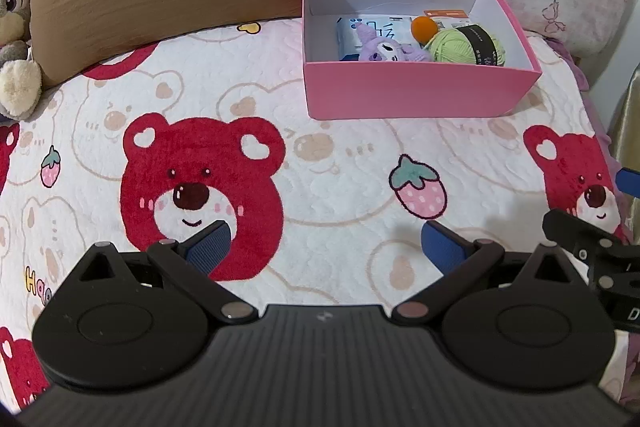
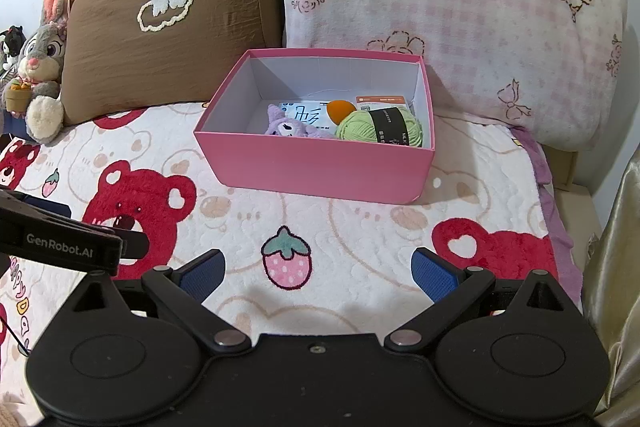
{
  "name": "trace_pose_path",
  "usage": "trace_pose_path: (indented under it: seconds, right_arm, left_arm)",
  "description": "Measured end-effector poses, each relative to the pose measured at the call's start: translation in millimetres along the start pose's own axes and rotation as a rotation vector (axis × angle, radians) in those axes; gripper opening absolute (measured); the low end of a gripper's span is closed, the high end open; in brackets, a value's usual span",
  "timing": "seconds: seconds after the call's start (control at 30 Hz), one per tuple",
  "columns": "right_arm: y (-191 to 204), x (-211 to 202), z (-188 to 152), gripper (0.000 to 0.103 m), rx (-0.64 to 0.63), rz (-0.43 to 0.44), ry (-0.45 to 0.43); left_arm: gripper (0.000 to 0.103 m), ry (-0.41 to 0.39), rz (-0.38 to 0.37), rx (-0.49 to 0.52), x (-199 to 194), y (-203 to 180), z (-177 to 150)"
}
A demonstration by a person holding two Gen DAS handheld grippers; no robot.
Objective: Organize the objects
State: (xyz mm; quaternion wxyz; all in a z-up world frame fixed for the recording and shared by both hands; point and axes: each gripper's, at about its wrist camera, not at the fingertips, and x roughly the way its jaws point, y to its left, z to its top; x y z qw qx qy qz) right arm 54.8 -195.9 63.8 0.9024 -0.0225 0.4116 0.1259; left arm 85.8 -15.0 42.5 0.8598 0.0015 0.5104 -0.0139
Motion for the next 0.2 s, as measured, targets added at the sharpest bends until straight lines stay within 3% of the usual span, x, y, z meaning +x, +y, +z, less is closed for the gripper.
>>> trace_pose_path:
  seconds: [0.2]
  right_arm:
    - [0.0,0.5,-0.1,0.101,0.002,-0.002,0.001]
  left_arm:
    - [0.103,0.009,-0.006,0.012,-1.2,-1.9,0.0]
